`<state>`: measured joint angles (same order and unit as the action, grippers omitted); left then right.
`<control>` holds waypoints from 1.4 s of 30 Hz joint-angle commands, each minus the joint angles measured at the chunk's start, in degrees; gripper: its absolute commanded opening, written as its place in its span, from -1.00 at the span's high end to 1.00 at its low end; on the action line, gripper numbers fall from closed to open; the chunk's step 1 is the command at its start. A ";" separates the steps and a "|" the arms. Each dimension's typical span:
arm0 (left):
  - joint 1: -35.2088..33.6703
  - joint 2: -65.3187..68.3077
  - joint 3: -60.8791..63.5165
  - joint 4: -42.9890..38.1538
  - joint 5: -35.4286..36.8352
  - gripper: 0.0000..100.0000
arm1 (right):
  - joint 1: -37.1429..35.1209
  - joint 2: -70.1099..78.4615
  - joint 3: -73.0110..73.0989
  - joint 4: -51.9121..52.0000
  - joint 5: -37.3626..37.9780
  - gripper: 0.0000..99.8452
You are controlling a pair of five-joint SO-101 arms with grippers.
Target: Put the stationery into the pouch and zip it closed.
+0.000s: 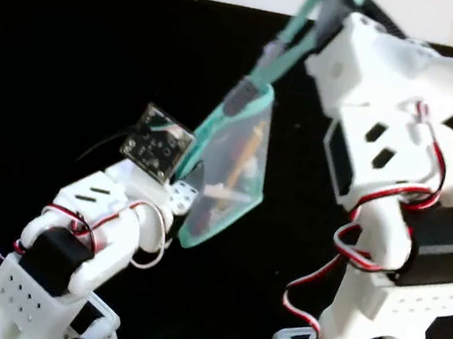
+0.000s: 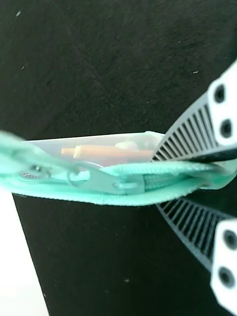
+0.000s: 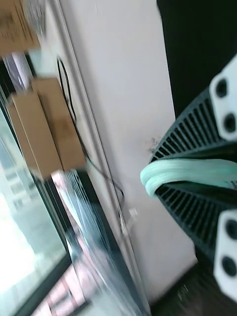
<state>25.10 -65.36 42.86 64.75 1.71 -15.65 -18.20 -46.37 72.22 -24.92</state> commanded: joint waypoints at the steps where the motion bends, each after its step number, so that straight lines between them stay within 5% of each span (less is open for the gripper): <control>1: 0.40 -0.57 -2.42 2.99 -0.88 0.99 | 6.11 -0.75 -1.54 -3.91 -0.26 0.99; 11: 0.31 -0.66 -2.33 5.10 -0.88 0.99 | 17.98 9.45 -1.80 -7.52 -0.44 0.99; 42: 0.04 -0.75 -0.92 4.75 -0.88 0.99 | 35.03 32.40 -1.63 -7.52 -0.44 0.99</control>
<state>25.19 -65.80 41.80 68.26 1.01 15.74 13.80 -46.29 66.77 -24.92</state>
